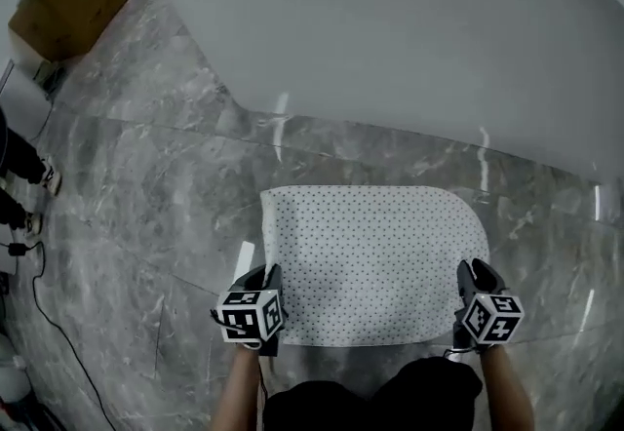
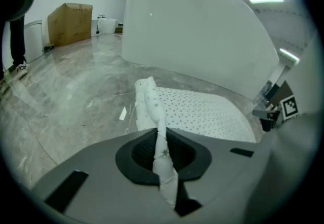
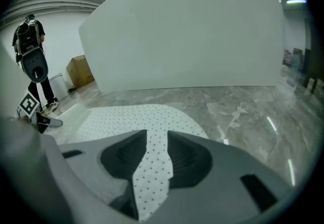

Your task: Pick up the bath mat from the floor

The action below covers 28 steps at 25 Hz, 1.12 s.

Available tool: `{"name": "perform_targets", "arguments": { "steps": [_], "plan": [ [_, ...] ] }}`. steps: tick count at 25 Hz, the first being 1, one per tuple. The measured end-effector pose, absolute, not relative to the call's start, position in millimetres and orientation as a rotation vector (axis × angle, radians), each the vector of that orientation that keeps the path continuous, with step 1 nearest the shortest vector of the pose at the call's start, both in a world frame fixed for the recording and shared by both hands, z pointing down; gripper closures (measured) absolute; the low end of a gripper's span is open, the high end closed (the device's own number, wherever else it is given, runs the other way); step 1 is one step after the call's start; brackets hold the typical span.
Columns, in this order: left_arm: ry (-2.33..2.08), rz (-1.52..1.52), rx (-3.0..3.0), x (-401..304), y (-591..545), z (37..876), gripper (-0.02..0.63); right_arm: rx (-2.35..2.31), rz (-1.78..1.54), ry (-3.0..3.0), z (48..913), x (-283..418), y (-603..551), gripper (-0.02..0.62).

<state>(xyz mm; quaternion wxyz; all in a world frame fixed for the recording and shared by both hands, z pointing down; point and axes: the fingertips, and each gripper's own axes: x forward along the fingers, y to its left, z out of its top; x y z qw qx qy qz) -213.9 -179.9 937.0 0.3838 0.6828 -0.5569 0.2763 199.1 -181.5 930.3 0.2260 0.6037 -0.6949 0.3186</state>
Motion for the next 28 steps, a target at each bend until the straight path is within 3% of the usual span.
{"name": "perform_targets", "arguments": {
  "steps": [11,19,28],
  "plan": [
    [-1.207,0.654,1.862,-120,-190,929,0.589,1.733,0.941,-1.687,956,285,-160,0.460],
    [-1.131,0.702,1.897,-90,-189,938,0.589,1.593,0.993,-1.713,982,289,-169,0.310],
    [-1.139,0.684,1.855,-95,-184,946,0.589,1.428,0.946,-1.679,1005,279,-173,0.259]
  ]
}}
